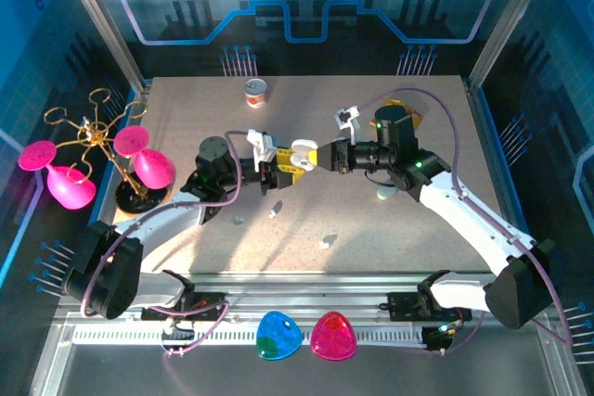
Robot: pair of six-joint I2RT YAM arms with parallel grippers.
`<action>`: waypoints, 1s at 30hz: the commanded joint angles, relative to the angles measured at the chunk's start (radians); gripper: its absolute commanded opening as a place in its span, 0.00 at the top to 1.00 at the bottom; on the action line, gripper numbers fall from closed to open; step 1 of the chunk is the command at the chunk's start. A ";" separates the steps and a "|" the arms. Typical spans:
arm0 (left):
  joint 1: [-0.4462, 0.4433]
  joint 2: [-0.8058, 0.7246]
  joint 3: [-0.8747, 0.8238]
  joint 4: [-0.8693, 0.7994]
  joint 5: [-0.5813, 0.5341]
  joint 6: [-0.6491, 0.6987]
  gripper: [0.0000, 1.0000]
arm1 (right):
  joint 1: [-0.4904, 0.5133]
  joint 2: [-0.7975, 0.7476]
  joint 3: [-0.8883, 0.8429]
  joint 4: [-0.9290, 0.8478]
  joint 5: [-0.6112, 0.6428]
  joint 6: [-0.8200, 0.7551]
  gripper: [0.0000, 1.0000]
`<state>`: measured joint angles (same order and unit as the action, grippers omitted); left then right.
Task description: Insert wireless bluetooth earbuds into charging case
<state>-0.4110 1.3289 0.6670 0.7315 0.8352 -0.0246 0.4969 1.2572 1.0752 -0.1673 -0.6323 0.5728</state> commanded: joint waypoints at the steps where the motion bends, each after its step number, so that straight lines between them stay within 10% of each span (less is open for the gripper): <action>1: -0.009 0.006 0.024 0.077 0.016 -0.022 0.76 | 0.012 0.016 0.032 -0.038 0.020 -0.027 0.81; 30: 0.003 0.003 -0.009 0.106 -0.045 0.001 0.76 | 0.009 -0.216 -0.058 -0.130 0.197 -0.152 0.41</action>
<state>-0.4194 1.3464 0.6666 0.7990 0.8082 -0.0490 0.5156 1.0966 1.0550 -0.2771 -0.4686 0.4679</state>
